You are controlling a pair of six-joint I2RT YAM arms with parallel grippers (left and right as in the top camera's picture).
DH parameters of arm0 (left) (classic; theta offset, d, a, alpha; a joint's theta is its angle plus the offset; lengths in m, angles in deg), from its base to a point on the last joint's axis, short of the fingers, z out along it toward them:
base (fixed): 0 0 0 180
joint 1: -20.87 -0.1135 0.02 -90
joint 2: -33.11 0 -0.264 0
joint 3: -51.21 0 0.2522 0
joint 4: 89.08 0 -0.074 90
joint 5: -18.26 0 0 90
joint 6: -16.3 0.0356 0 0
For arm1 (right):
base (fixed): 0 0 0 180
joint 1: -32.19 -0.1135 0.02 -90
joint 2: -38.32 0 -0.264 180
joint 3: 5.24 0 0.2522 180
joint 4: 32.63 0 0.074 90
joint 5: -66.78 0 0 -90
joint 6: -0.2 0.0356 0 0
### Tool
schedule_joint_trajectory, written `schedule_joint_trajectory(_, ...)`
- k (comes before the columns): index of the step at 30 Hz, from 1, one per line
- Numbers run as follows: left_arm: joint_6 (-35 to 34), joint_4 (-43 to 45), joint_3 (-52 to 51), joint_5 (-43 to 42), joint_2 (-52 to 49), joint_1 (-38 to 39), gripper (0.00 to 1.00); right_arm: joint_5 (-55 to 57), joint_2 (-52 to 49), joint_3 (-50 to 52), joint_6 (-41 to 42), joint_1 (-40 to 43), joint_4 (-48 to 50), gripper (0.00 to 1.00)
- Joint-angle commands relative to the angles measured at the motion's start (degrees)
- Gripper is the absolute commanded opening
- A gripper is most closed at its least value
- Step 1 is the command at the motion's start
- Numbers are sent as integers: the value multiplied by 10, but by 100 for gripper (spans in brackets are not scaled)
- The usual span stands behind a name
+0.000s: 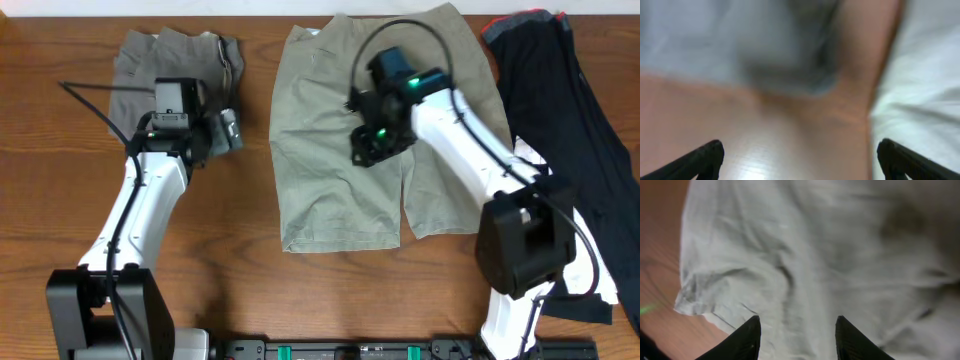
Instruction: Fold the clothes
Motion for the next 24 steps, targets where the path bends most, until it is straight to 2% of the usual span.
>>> schedule_joint_trajectory(1,76,51,4,-79,-31,6,99,31,-4,3,14,10,1,47)
schedule_joint_trajectory(5,95,112,33,-101,-106,19,99,31,-1,2,14,31,-5,47)
schedule_joint_trajectory(14,120,113,216,-139,-287,39,99,31,13,2,14,80,-22,47)
schedule_joint_trajectory(18,120,115,261,-175,-332,44,99,31,13,2,14,92,-27,47)
schedule_joint_trajectory(24,120,128,278,-180,-377,63,100,31,13,2,14,99,-28,48)
